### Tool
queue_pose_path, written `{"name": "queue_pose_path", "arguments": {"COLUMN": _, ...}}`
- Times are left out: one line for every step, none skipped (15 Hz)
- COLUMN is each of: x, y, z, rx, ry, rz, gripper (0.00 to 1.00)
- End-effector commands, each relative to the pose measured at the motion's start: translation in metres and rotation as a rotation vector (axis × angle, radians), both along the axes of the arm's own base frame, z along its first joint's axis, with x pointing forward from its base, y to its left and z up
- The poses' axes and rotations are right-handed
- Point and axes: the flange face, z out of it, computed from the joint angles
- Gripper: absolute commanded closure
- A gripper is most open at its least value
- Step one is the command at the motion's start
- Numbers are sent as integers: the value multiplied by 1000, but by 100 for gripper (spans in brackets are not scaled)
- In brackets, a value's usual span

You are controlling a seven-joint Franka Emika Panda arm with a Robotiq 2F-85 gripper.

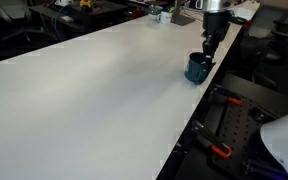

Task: Remove the marker from the cup and put it on the table

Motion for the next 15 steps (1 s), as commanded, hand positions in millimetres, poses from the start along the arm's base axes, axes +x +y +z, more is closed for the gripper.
{"name": "queue_pose_path", "arguments": {"x": 0, "y": 2, "z": 16, "rx": 13, "ry": 26, "rz": -18, "gripper": 95}}
{"name": "queue_pose_path", "arguments": {"x": 0, "y": 2, "z": 22, "rx": 5, "ry": 39, "rz": -22, "gripper": 95}}
{"name": "queue_pose_path", "arguments": {"x": 1, "y": 2, "z": 30, "rx": -16, "ry": 57, "rz": -40, "gripper": 95}}
{"name": "queue_pose_path", "arguments": {"x": 1, "y": 3, "z": 37, "rx": -22, "ry": 73, "rz": -48, "gripper": 95}}
{"name": "queue_pose_path", "arguments": {"x": 2, "y": 5, "z": 45, "rx": -30, "ry": 88, "rz": -52, "gripper": 95}}
{"name": "queue_pose_path", "arguments": {"x": 2, "y": 7, "z": 54, "rx": -34, "ry": 98, "rz": -55, "gripper": 95}}
{"name": "queue_pose_path", "arguments": {"x": 3, "y": 10, "z": 63, "rx": -36, "ry": 99, "rz": -53, "gripper": 95}}
{"name": "queue_pose_path", "arguments": {"x": 5, "y": 15, "z": 74, "rx": -39, "ry": 86, "rz": -44, "gripper": 95}}
{"name": "queue_pose_path", "arguments": {"x": 6, "y": 20, "z": 84, "rx": -43, "ry": 66, "rz": -25, "gripper": 95}}
{"name": "queue_pose_path", "arguments": {"x": 7, "y": 26, "z": 93, "rx": -50, "ry": 42, "rz": -5, "gripper": 95}}
{"name": "queue_pose_path", "arguments": {"x": 8, "y": 31, "z": 101, "rx": -59, "ry": 12, "rz": 14, "gripper": 95}}
{"name": "queue_pose_path", "arguments": {"x": 8, "y": 38, "z": 110, "rx": -67, "ry": -16, "rz": 35, "gripper": 95}}
{"name": "queue_pose_path", "arguments": {"x": 9, "y": 44, "z": 117, "rx": -74, "ry": -43, "rz": 53, "gripper": 95}}
{"name": "queue_pose_path", "arguments": {"x": 8, "y": 50, "z": 126, "rx": -75, "ry": -68, "rz": 72, "gripper": 95}}
{"name": "queue_pose_path", "arguments": {"x": 7, "y": 56, "z": 133, "rx": -72, "ry": -87, "rz": 87, "gripper": 95}}
